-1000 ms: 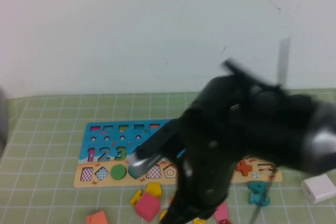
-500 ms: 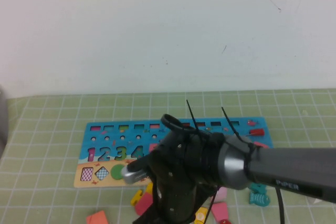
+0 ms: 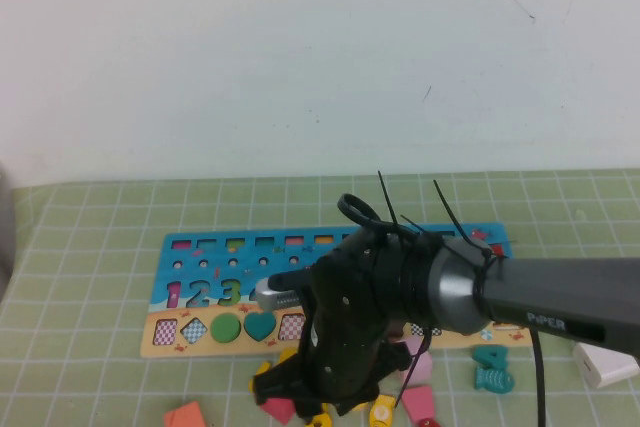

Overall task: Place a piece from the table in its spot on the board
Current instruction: Pick up the "number 6"

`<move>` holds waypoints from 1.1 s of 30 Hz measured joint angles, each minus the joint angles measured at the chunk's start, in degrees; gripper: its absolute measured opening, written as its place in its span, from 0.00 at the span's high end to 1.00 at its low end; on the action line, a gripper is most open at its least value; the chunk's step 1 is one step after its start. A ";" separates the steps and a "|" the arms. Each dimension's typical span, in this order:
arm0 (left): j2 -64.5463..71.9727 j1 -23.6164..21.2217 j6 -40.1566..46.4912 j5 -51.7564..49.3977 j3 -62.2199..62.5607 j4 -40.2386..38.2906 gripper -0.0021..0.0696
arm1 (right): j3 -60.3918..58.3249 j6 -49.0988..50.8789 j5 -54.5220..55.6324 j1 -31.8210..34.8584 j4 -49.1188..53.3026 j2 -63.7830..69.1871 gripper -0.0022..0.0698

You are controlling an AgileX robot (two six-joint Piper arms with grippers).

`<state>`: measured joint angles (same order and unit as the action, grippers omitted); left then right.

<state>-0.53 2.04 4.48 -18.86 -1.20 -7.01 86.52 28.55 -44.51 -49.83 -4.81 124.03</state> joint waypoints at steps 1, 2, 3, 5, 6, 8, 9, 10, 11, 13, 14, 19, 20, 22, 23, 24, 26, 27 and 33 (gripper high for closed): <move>0.00 0.00 0.00 0.00 0.00 0.00 0.97 | 0.00 -0.94 1.21 0.00 -1.35 0.00 0.56; 0.00 0.00 0.00 0.00 0.00 0.00 0.97 | 0.00 -1.91 2.39 0.00 -2.53 0.09 0.54; 0.00 0.00 0.00 0.00 0.00 0.00 0.97 | 0.00 -2.73 3.39 0.00 -3.27 0.09 0.53; 0.00 0.00 -0.11 0.00 0.00 0.00 0.97 | 0.00 -4.47 4.80 0.00 -4.29 0.53 0.52; 0.00 0.00 -0.11 0.00 0.00 0.00 0.97 | 0.08 -4.88 5.10 0.00 -4.57 0.72 0.51; 0.00 0.00 -0.11 0.00 0.00 0.00 0.97 | 0.08 -5.24 5.22 0.00 -4.57 1.45 0.51; 0.00 0.00 -0.11 0.00 0.00 0.00 0.97 | 0.08 -5.37 5.22 0.00 -4.57 1.66 0.51; 0.00 0.00 -0.11 0.00 0.00 0.00 0.97 | 0.08 -5.58 5.22 0.00 -4.57 2.08 0.51; 0.00 0.00 -0.11 0.00 0.00 0.00 0.97 | 0.08 -5.58 5.22 0.00 -4.43 2.37 0.51; 0.00 0.00 -0.11 0.00 0.00 0.00 0.97 | 0.08 -5.72 5.22 0.00 -3.82 2.63 0.51; 0.00 0.00 -0.11 0.00 0.00 0.00 0.97 | 0.08 -5.72 5.22 0.00 -3.56 2.63 0.51; 0.00 0.00 -0.23 0.00 0.00 0.00 0.97 | 0.08 -5.85 5.71 0.00 -1.36 2.76 0.51; 0.00 0.00 -0.23 0.00 0.00 0.00 0.97 | 0.08 -5.85 5.85 0.00 -1.11 2.76 0.51; 0.00 0.00 -0.23 0.00 0.00 0.00 0.97 | 0.08 -5.85 5.85 0.00 -0.65 2.80 0.51; 0.00 0.00 -0.23 0.00 0.00 0.00 0.97 | 0.08 -5.85 5.85 0.00 -0.65 2.89 0.51; 0.00 0.00 -0.23 0.00 0.00 0.00 0.97 | 0.08 -5.85 5.85 0.00 -0.65 3.03 0.51; 0.00 0.00 -0.23 0.00 0.00 0.00 0.97 | 0.08 -5.85 5.85 0.00 -0.65 3.36 0.51; 0.00 0.00 -0.23 0.00 0.00 0.00 0.97 | 0.08 -5.85 5.85 0.00 -0.65 3.41 0.51; 0.00 0.00 -0.23 0.00 0.00 0.00 0.97 | 0.08 -5.85 5.97 0.00 -0.65 3.50 0.51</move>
<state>-0.53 2.04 4.25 -18.86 -1.20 -7.01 86.59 22.70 -38.54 -49.83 -5.46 127.53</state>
